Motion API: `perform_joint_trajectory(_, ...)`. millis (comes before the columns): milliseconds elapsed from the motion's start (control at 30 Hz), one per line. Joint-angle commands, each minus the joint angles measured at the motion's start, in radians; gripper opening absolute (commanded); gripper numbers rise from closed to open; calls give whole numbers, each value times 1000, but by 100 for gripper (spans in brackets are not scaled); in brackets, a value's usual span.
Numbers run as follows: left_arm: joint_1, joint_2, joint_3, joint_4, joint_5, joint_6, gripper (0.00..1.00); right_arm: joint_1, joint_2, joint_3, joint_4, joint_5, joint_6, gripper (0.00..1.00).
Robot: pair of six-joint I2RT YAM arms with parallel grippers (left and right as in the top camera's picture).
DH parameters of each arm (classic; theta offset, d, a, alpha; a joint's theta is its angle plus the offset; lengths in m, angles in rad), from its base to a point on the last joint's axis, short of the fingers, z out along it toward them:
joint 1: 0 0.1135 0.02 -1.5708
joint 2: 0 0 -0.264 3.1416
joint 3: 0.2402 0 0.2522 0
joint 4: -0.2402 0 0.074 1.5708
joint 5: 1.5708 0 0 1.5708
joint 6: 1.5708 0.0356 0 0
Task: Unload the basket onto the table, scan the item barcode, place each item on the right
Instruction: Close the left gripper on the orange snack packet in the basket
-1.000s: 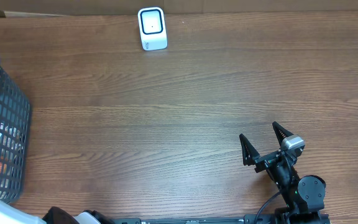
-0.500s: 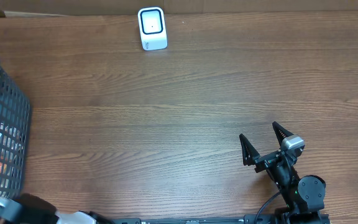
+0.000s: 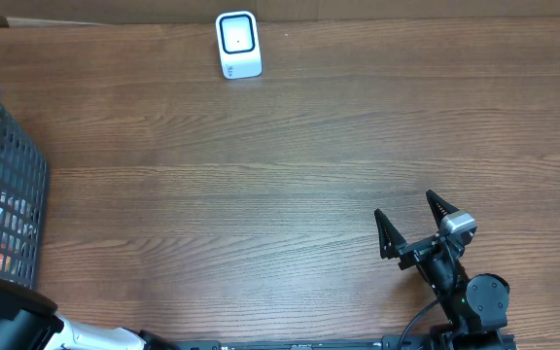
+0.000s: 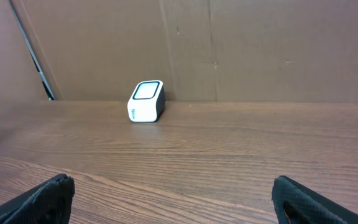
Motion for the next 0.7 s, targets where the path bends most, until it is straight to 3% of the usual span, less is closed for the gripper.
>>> perform_joint_trajectory(0, 5, 10, -90, 54, -40, 1, 91, -3, -10, -10, 6, 3, 7, 100)
perform_joint_trajectory(300, 4, 10, -281, 219, -89, 2, 92, -3, -10, -10, 6, 4, 7, 100)
perform_joint_trajectory(667, 0, 10, -340, 327, -80, 13, 95, -3, -10, -10, 6, 4, 7, 100)
